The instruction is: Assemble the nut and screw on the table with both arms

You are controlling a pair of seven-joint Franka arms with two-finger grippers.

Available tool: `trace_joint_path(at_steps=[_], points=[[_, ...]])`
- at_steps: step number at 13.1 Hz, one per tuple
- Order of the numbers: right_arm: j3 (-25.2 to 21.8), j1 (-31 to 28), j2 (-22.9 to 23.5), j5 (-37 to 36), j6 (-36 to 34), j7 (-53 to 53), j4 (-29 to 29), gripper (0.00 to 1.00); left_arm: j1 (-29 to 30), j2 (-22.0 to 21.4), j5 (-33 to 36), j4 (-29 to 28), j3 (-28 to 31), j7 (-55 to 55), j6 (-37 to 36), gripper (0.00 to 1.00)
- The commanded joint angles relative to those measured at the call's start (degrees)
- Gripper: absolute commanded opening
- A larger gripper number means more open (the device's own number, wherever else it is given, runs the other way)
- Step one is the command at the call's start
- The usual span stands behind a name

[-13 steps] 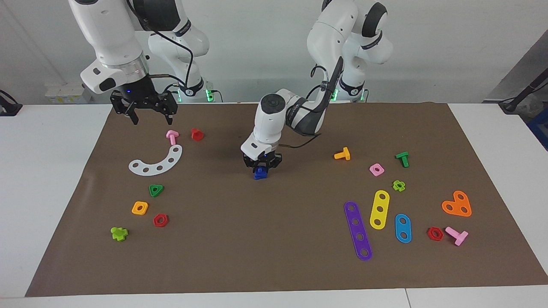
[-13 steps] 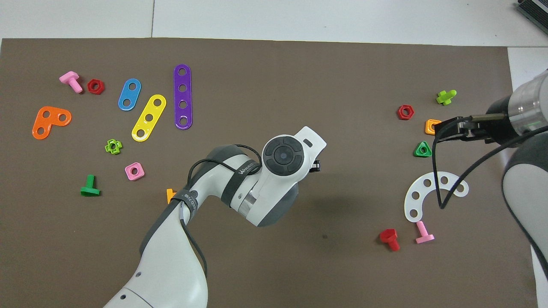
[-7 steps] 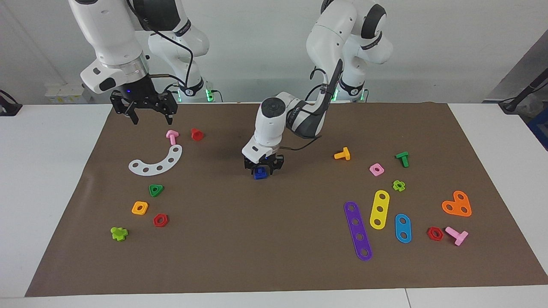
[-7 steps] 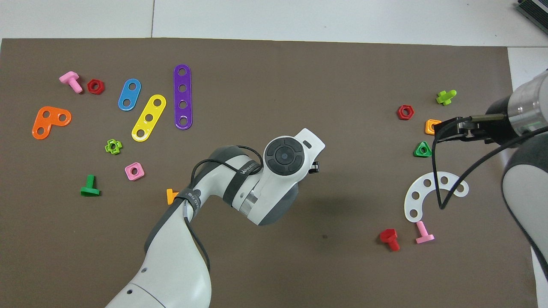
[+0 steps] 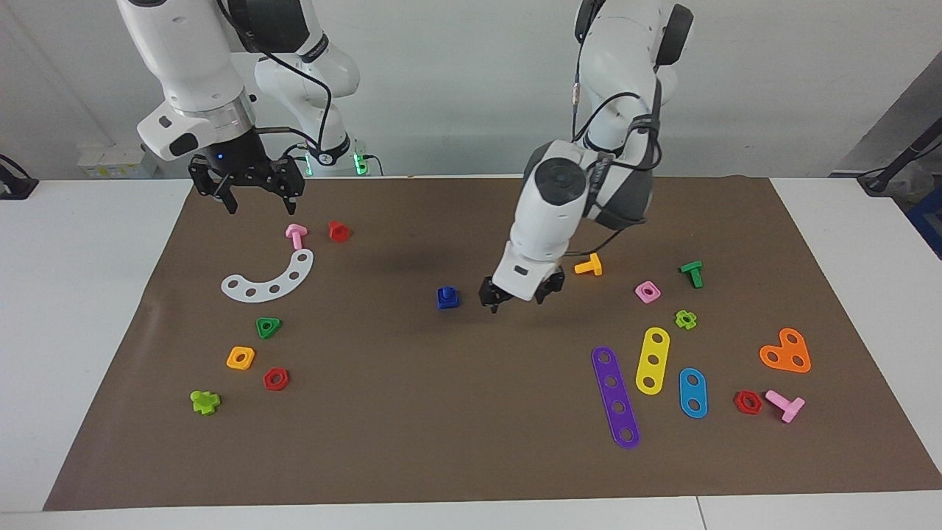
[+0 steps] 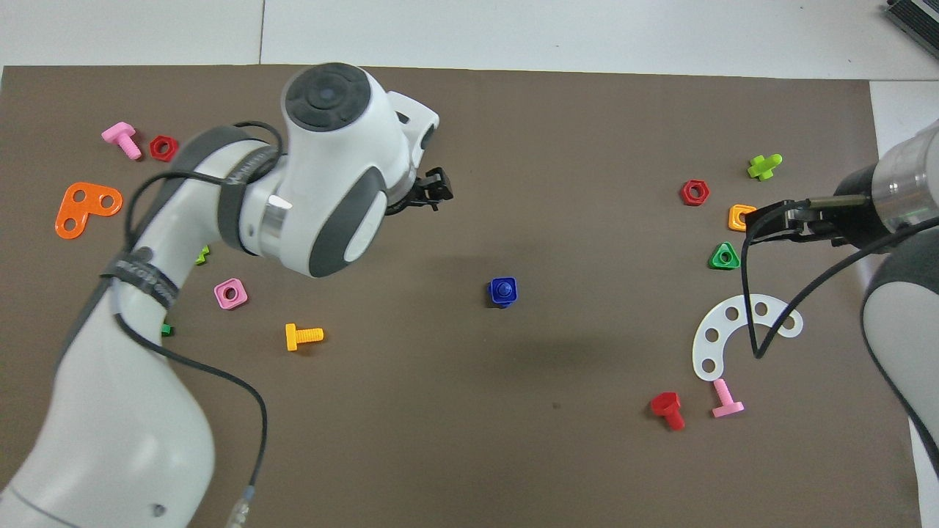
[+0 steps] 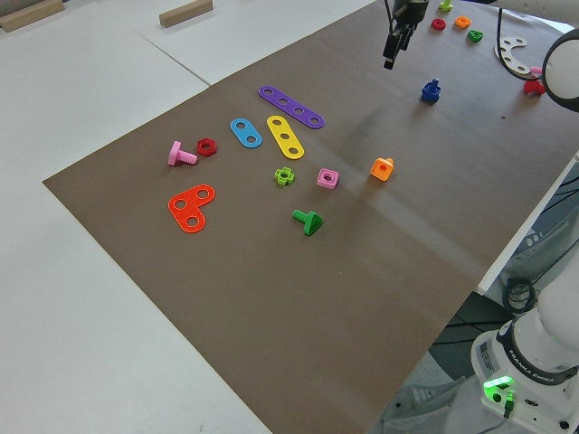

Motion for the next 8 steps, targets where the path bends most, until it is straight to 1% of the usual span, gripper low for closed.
trace_joint_path(at_steps=[1, 2, 3, 5, 6, 8], points=[[0.14, -0.77, -1.10, 1.60, 0.31, -1.81, -1.02, 1.00, 6.50, -9.66, 5.92, -8.87, 0.14, 2.28, -6.06, 1.00], [0.14, -0.77, -1.10, 1.60, 0.31, -1.81, -1.02, 1.00, 9.22, -12.74, 9.88, -12.47, 0.14, 6.38, -7.55, 1.00], [0.14, -0.68, -1.10, 1.60, 0.31, -2.34, -1.02, 1.00, 12.12, -15.47, 11.22, -15.82, 0.14, 11.21, -9.05, 1.00], [0.22, -0.59, -1.19, 1.60, 0.31, -2.52, -1.02, 1.00, 17.49, -19.61, 11.33, -19.53, 0.06, 17.38, -9.68, 1.00], [0.14, -0.59, -1.19, 1.60, 0.31, -2.52, -1.02, 1.00, 19.08, -21.54, 11.33, -20.24, 0.05, 20.11, -10.20, 1.00], [0.22, -0.59, -1.28, 1.60, 0.31, -2.52, -1.11, 1.00, 22.42, -23.84, 10.19, -19.02, 0.06, 28.27, -9.16, 1.00]])
